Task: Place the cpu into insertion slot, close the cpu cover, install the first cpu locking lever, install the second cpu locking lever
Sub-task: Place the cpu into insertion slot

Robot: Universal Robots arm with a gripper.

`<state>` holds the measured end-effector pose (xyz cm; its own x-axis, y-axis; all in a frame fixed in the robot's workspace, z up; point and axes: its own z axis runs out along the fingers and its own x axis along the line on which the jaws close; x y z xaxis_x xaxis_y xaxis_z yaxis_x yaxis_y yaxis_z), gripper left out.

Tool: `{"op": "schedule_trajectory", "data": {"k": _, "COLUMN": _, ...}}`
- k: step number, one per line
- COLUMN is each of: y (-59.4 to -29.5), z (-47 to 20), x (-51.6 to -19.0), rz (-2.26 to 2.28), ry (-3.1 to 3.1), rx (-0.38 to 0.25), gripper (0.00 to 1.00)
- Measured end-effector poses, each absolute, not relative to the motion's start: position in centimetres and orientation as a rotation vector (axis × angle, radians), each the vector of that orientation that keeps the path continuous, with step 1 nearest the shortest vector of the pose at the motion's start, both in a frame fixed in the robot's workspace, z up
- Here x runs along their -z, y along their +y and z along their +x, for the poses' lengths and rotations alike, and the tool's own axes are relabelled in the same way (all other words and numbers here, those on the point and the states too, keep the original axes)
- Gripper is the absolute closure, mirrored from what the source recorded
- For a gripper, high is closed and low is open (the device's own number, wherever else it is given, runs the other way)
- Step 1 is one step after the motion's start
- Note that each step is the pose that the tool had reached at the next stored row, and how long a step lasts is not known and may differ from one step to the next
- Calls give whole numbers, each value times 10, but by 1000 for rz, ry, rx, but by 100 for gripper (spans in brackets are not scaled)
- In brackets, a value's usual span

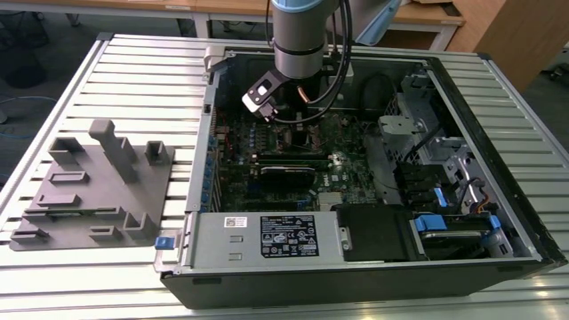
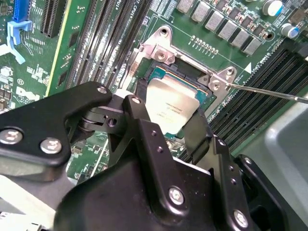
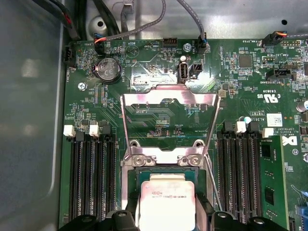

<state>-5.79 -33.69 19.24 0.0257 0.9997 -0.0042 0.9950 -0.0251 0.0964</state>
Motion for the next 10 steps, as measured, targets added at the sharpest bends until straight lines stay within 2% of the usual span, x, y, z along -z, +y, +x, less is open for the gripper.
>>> {"op": "schedule_trajectory", "data": {"k": 10, "y": -337, "z": -58, "x": -192, "rz": 2197, "ry": 2142, "rx": -99, "gripper": 46}}
